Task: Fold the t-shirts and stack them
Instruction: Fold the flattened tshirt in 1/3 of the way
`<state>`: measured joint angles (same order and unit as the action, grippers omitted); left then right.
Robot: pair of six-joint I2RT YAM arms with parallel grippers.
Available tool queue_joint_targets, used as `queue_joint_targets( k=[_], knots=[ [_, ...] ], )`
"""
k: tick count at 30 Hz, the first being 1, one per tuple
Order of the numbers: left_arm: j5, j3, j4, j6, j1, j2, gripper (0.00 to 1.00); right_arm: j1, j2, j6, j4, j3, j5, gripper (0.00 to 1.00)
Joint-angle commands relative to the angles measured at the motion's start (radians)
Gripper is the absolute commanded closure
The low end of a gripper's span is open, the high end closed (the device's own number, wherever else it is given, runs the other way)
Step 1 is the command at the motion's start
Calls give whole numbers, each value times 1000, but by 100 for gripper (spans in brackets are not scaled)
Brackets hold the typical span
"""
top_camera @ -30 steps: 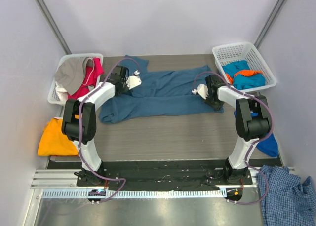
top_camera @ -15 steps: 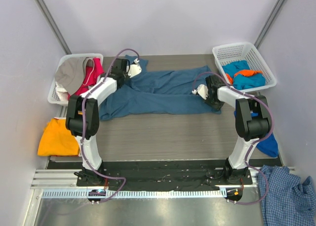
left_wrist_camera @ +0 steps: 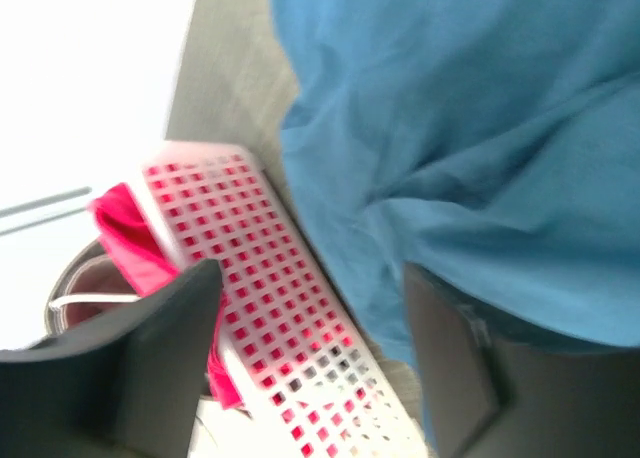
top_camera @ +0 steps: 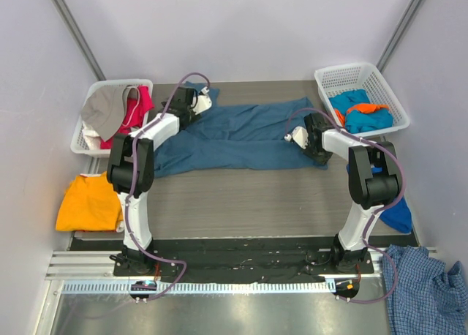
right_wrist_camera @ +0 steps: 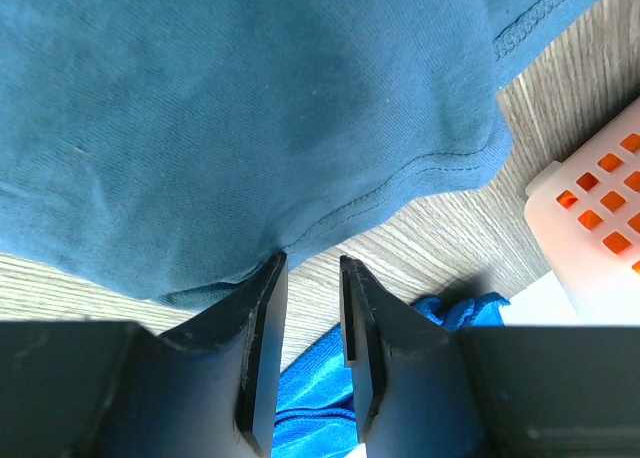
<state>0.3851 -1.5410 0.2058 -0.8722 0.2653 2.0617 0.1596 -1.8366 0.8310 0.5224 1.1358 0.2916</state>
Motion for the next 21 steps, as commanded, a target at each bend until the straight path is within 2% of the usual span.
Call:
queue_joint_targets(
  k=[1,3,8,14,18,21],
  knots=[
    [87,2,-169,21,3,-25,17,-3,53,-23,-25,5,12,65],
    [132,13,-201,33,2,-38,13,-3,60,-27,-28,5,11,64],
    [164,59,-209,62,5,-139,10,-3,102,-49,-35,-4,7,63],
    [72,209,-8,124,15,-310,9,-2,161,-69,-36,-18,-9,60],
    [6,306,61,163,20,-417,9,0,178,-92,-33,-11,-35,56],
    [-40,363,98,183,20,-437,9,4,175,-115,-36,2,-46,54]
  ],
)
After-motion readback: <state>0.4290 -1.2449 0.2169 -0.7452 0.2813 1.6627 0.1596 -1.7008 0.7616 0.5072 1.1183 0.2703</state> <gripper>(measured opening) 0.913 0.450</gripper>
